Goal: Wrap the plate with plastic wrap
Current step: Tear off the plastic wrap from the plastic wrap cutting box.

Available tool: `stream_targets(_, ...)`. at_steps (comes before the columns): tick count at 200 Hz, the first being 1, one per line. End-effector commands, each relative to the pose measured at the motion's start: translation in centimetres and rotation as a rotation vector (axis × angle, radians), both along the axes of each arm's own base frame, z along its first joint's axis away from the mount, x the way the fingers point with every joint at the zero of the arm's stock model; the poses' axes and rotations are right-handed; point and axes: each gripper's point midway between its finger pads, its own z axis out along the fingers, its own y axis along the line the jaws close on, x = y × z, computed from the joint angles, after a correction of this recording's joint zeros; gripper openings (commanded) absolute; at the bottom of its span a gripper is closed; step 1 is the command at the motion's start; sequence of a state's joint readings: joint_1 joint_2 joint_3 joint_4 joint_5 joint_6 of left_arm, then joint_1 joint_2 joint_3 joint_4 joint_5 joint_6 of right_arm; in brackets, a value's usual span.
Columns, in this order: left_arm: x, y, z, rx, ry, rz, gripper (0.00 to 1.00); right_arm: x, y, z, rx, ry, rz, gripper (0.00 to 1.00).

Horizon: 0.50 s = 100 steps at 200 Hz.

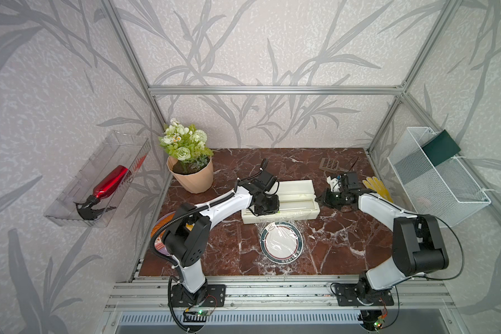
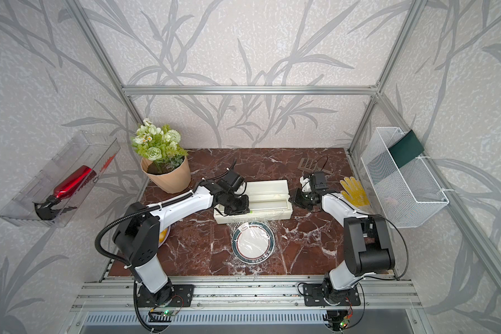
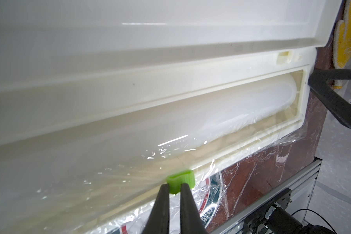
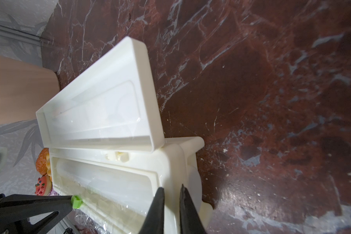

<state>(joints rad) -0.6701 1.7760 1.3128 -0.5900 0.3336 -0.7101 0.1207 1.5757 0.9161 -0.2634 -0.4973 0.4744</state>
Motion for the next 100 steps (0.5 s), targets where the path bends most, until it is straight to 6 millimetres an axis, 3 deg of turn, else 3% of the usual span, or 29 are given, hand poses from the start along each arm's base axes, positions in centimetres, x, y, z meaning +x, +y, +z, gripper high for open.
stream_targets(1, -0.2, -1.1, -0.9, 0.012, 0.021, -0.007, 0.11, -3.2, 0.9, -2.8, 0.003, 0.138, 0.036, 0.16)
stream_targets(100, -0.1, -3.3, -1.1, 0.008, 0.025, -0.020, 0.11, -3.2, 1.1, -2.7, 0.008, 0.137, 0.041, 0.16)
